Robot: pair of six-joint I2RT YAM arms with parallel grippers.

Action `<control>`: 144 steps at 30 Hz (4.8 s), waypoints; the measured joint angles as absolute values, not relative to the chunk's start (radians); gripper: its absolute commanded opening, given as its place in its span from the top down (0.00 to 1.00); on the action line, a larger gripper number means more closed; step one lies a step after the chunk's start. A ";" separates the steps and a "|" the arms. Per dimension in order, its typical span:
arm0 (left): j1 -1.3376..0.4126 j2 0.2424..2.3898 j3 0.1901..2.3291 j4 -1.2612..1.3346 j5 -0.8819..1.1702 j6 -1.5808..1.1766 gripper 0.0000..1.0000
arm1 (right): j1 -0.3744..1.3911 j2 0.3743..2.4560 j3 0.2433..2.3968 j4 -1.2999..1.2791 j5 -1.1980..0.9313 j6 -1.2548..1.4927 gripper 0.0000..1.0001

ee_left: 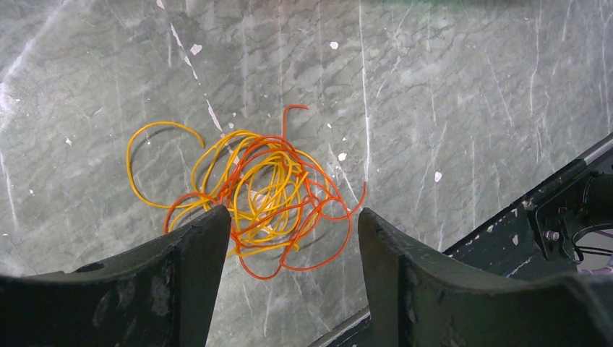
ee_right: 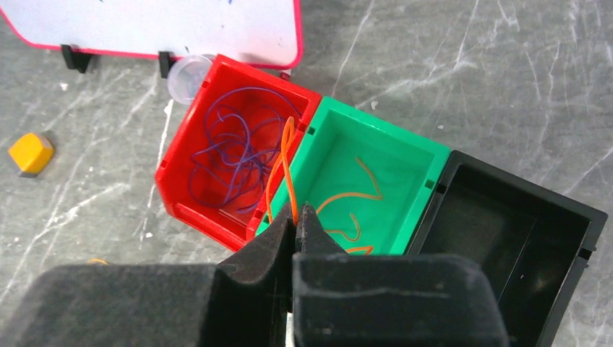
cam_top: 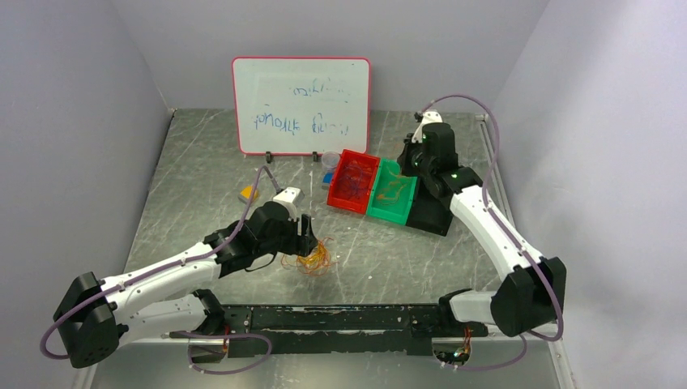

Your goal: Untangle the cables

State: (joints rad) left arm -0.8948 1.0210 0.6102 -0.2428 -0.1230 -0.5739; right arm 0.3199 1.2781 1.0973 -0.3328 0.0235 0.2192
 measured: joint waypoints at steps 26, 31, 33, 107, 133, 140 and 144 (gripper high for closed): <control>-0.842 1.112 0.816 -0.269 -0.038 -0.471 0.25 | 0.319 1.581 1.041 -0.250 0.053 0.197 1.00; -0.778 1.122 0.816 -0.271 -0.014 -0.443 0.25 | 0.319 1.682 1.053 -0.250 0.036 0.197 0.99; -0.765 1.122 0.816 -0.271 -0.013 -0.432 0.25 | 0.319 1.715 1.063 -0.255 0.033 0.197 0.98; -0.707 1.387 0.599 -0.135 0.187 -0.405 0.61 | 0.538 1.189 0.809 -0.136 -0.145 0.200 0.53; -0.718 1.155 0.481 -0.127 -0.038 -0.679 0.93 | 0.628 1.235 0.620 0.161 -0.229 0.405 0.54; -0.718 1.167 0.481 -0.125 -0.052 -0.686 0.93 | 0.733 1.364 0.645 0.197 -0.208 0.482 0.55; -0.718 1.171 0.481 -0.123 -0.052 -0.686 0.93 | 0.780 1.427 0.670 0.197 -0.187 0.502 0.54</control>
State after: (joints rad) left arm -0.7181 1.1709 0.4812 -0.1234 -0.0525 -0.6861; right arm 0.7803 1.4273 0.6697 0.1970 -0.1867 0.5018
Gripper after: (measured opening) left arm 0.087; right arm 0.453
